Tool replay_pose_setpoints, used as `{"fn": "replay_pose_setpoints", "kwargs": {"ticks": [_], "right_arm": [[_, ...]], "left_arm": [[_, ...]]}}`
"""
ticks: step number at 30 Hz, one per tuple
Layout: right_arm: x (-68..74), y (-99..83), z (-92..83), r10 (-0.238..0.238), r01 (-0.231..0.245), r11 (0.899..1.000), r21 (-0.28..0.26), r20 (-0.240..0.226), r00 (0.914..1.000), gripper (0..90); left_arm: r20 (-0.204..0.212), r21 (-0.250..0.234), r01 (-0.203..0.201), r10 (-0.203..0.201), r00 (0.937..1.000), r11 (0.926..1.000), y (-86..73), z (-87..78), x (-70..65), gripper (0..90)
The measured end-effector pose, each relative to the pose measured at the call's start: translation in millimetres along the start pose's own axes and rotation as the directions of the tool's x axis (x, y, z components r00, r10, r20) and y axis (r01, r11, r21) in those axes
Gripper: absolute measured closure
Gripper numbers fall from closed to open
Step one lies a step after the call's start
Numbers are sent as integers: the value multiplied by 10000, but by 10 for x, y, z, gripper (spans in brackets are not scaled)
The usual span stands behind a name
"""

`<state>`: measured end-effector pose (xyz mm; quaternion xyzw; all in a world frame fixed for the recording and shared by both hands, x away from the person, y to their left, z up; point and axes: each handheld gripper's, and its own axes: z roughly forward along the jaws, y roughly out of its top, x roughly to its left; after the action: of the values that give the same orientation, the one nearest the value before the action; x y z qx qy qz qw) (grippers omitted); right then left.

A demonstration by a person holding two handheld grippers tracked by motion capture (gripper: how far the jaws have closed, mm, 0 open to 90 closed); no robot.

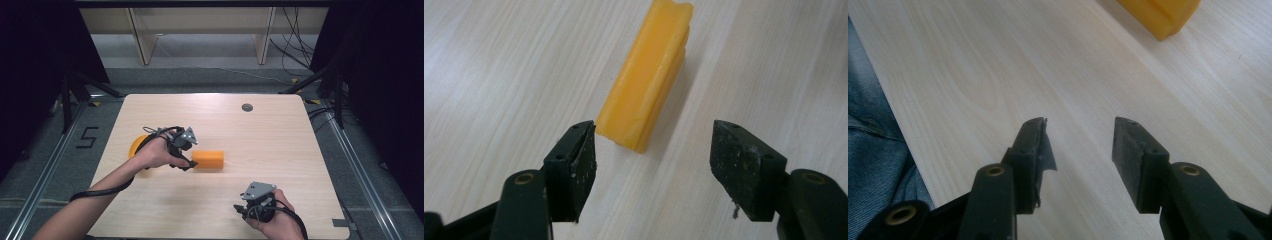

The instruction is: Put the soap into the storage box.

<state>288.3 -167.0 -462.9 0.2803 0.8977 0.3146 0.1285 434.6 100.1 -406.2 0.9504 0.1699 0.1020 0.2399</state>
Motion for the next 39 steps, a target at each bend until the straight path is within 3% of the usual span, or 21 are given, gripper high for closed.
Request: {"fn": "replay_pose_setpoints", "kwargs": {"ticks": [1,9,12,18,21,23,27,29,39], "right_arm": [[6,0,-5,127,-127,9999,-1,39,9999,570],[30,-7,12,291,-291,9996,-18,34,9996,569],[22,-4,16,131,-130,9999,-67,58,9999,569],[27,-5,17,168,-168,9998,-60,34,9999,569],[26,-4,16,183,-183,9998,-47,24,9998,569],[26,-3,12,238,-237,9996,151,-97,9997,566],[25,-8,28,163,-163,9999,57,-29,9999,566],[27,-3,11,186,-185,9997,154,-89,9998,566],[20,-13,28,105,-104,9999,90,-73,9999,561]], "left_arm": [[11,258,-316,316,9995,9992,45,41,1,339],[117,898,-797,789,9968,9928,199,203,54,339],[250,1036,-605,582,9980,9928,246,242,48,336],[291,1110,-568,539,9981,9922,297,313,63,335],[318,1085,-733,703,9970,9914,323,341,75,335],[291,935,-631,606,9977,9936,344,350,83,335],[231,903,-562,543,9983,9943,373,380,96,337],[297,1112,-756,727,9969,9909,395,424,80,337],[470,1416,-845,785,9958,9863,468,529,78,333]]}}
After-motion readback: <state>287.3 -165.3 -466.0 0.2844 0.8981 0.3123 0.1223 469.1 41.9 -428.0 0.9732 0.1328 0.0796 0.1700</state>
